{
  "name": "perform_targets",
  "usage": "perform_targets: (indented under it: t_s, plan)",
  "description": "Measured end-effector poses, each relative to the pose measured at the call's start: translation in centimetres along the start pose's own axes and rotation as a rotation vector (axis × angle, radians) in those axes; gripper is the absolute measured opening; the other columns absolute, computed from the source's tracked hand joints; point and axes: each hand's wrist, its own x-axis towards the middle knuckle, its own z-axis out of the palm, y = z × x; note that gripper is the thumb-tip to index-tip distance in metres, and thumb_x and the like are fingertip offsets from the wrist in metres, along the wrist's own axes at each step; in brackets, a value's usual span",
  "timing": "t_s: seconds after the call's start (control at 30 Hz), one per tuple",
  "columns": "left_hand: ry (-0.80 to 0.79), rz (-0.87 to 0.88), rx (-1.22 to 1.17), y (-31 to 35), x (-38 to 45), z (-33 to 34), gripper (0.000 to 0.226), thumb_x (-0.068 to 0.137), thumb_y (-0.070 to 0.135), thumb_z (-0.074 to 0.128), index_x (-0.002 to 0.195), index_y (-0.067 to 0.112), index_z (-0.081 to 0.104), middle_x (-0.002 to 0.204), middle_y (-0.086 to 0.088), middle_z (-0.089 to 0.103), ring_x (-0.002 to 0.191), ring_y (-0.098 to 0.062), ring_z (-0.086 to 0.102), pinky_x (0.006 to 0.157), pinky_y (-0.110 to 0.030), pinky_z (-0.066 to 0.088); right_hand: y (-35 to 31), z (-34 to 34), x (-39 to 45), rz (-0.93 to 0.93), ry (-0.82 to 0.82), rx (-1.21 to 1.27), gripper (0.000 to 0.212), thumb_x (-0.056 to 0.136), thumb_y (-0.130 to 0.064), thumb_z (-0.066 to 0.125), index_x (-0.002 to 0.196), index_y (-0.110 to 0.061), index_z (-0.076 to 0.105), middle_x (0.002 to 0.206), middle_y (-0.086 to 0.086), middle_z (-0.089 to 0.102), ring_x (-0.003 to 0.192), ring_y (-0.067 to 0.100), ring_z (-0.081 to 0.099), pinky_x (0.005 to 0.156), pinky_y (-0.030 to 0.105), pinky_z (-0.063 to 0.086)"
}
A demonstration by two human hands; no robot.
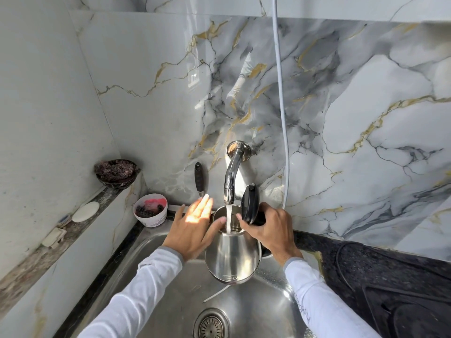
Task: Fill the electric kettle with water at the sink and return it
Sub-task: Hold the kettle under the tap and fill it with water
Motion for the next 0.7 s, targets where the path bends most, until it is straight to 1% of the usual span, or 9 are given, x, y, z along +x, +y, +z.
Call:
perform_targets:
  t_s: [0.07, 0.2, 0.27, 0.33, 0.4, 0.47, 0.53, 0.6, 0.7]
  plan:
    - [0.005, -0.001, -0.151, 0.1, 1.5, -0.7, 0.066, 0.103, 0.052, 0.035, 0.154, 0.01, 0.029, 0.163, -0.01, 0.03, 0.151, -0.019, 0.022, 0.125, -0.043, 0.018, 0.0, 0.0, 0.0, -0.002, 0.007, -0.003, 0.057, 0.071, -0.075, 0.063, 0.07, -0.018, 0.068, 0.061, -0.003, 0.074, 0.054, 0.019, 0.07, 0.055, 0.03, 0.057]
    - [-0.113, -0.02, -0.462, 0.5, 4.2, -1.9, 0.056, 0.105, 0.042, 0.043, 0.151, 0.012, 0.035, 0.16, -0.013, 0.034, 0.149, -0.023, 0.025, 0.125, -0.043, 0.019, 0.1, 0.0, 0.0, -0.004, 0.027, -0.009, 0.055, 0.071, -0.074, 0.064, 0.068, -0.019, 0.067, 0.057, -0.004, 0.072, 0.051, 0.017, 0.067, 0.053, 0.026, 0.051]
    - [-0.129, -0.024, -0.488, 0.5, 5.1, -2.0, 0.052, 0.103, 0.038, 0.05, 0.146, 0.01, 0.043, 0.158, -0.014, 0.039, 0.147, -0.025, 0.032, 0.124, -0.043, 0.023, 0.1, 0.0, 0.0, 0.001, 0.013, -0.012, 0.054, 0.071, -0.075, 0.064, 0.069, -0.02, 0.066, 0.057, -0.005, 0.071, 0.05, 0.015, 0.066, 0.053, 0.024, 0.05]
    - [-0.127, -0.037, -0.517, 0.4, 5.5, -1.9, 0.05, 0.101, 0.037, 0.055, 0.142, 0.009, 0.048, 0.154, -0.013, 0.044, 0.143, -0.024, 0.038, 0.122, -0.035, 0.025, 0.3, 0.1, -0.1, 0.0, 0.013, -0.01, 0.053, 0.071, -0.075, 0.065, 0.069, -0.022, 0.065, 0.056, -0.006, 0.07, 0.048, 0.011, 0.062, 0.052, 0.02, 0.044]
    - [-0.126, -0.055, -0.569, 0.3, 5.7, -1.8, 0.049, 0.099, 0.038, 0.059, 0.139, 0.011, 0.05, 0.15, -0.01, 0.049, 0.138, -0.023, 0.044, 0.112, -0.026, 0.029, 0.3, 0.1, -0.1, 0.001, 0.016, -0.003, 0.052, 0.071, -0.075, 0.067, 0.067, -0.022, 0.063, 0.054, -0.007, 0.068, 0.046, 0.011, 0.061, 0.052, 0.019, 0.041]
    - [-0.144, -0.079, -0.614, 0.2, 5.8, -1.9, 0.049, 0.097, 0.042, 0.061, 0.137, 0.014, 0.052, 0.145, -0.007, 0.054, 0.133, -0.022, 0.048, 0.105, -0.027, 0.033, 0.3, 0.2, -0.2, 0.005, 0.01, -0.01, 0.053, 0.07, -0.075, 0.066, 0.067, -0.022, 0.063, 0.054, -0.006, 0.069, 0.047, 0.013, 0.063, 0.052, 0.019, 0.042]
    - [-0.102, -0.092, -0.601, 0.4, 6.0, -1.9, 0.039, 0.093, 0.046, 0.065, 0.121, 0.019, 0.06, 0.135, -0.004, 0.059, 0.124, -0.023, 0.053, 0.1, -0.033, 0.039, 0.2, 0.3, -0.3, 0.002, 0.014, -0.02, 0.053, 0.07, -0.076, 0.065, 0.067, -0.023, 0.062, 0.054, -0.005, 0.069, 0.047, 0.014, 0.064, 0.053, 0.018, 0.041]
    - [0.014, -0.104, -0.469, 1.0, 6.2, -1.8, 0.036, 0.088, 0.053, 0.068, 0.101, 0.021, 0.059, 0.12, 0.0, 0.06, 0.112, -0.025, 0.056, 0.096, -0.044, 0.046, 0.2, 0.3, -0.3, -0.003, 0.017, -0.023, 0.053, 0.07, -0.075, 0.065, 0.067, -0.022, 0.062, 0.054, -0.005, 0.069, 0.047, 0.015, 0.064, 0.053, 0.017, 0.04]
    - [0.125, -0.151, -0.263, 2.2, 6.0, -1.6, 0.049, 0.085, 0.066, 0.062, 0.102, 0.021, 0.057, 0.115, -0.001, 0.059, 0.11, -0.026, 0.053, 0.09, -0.051, 0.048, 0.2, 0.2, -0.3, -0.003, 0.016, -0.019, 0.054, 0.071, -0.074, 0.065, 0.066, -0.02, 0.062, 0.054, -0.005, 0.068, 0.047, 0.015, 0.063, 0.055, 0.017, 0.039]
